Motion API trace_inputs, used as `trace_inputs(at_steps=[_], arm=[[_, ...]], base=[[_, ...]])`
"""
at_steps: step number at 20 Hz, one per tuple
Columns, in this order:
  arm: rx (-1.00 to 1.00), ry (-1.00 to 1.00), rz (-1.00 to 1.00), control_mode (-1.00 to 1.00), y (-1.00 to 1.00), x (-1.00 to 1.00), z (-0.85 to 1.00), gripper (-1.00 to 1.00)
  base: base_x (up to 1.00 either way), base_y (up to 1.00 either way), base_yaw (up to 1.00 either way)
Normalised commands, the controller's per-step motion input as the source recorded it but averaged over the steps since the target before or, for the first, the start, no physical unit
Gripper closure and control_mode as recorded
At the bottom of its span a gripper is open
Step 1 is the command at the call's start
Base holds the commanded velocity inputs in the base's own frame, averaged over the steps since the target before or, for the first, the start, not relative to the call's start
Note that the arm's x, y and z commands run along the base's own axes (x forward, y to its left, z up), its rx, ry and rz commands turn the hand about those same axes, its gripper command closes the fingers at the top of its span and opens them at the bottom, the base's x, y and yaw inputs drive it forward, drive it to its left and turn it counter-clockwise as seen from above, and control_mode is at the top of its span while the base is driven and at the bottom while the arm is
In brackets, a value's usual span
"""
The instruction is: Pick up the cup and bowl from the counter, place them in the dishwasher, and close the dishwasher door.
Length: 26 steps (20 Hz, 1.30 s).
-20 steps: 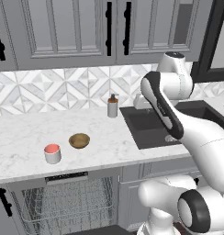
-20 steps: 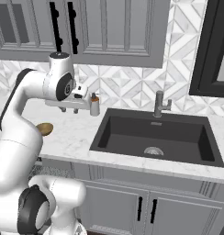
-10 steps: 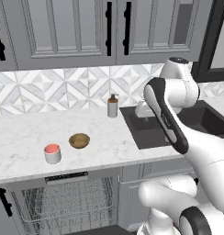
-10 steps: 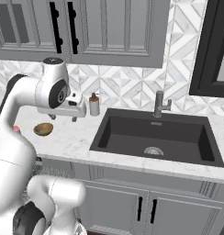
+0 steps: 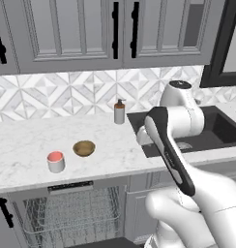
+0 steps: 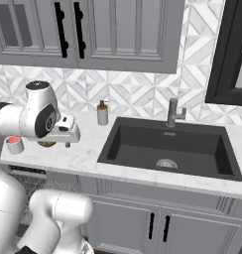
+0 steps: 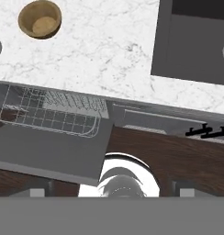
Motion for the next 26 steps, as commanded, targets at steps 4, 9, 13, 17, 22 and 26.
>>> trace_inputs(at_steps=[4, 9, 13, 17, 22, 26], arm=[[0.0, 0.0, 0.0, 1.0, 0.0, 0.0, 0.0, -1.0], [0.0, 0.0, 0.0, 1.0, 0.0, 0.0, 0.0, -1.0], [0.0, 0.0, 0.0, 1.0, 0.0, 0.0, 0.0, -1.0], [0.0, 0.0, 0.0, 1.0, 0.0, 0.0, 0.0, -1.0], [0.0, 0.0, 0.0, 1.0, 0.0, 0.0, 0.0, -1.0], [0.0, 0.0, 0.0, 1.0, 0.0, 0.0, 0.0, -1.0]], base=[[0.14, -0.08, 0.42], [-0.04, -0.71, 0.7], [0.25, -0.4, 0.64], [0.53, -0.48, 0.33], [0.67, -0.13, 0.2], [0.02, -0.02, 0.42]])
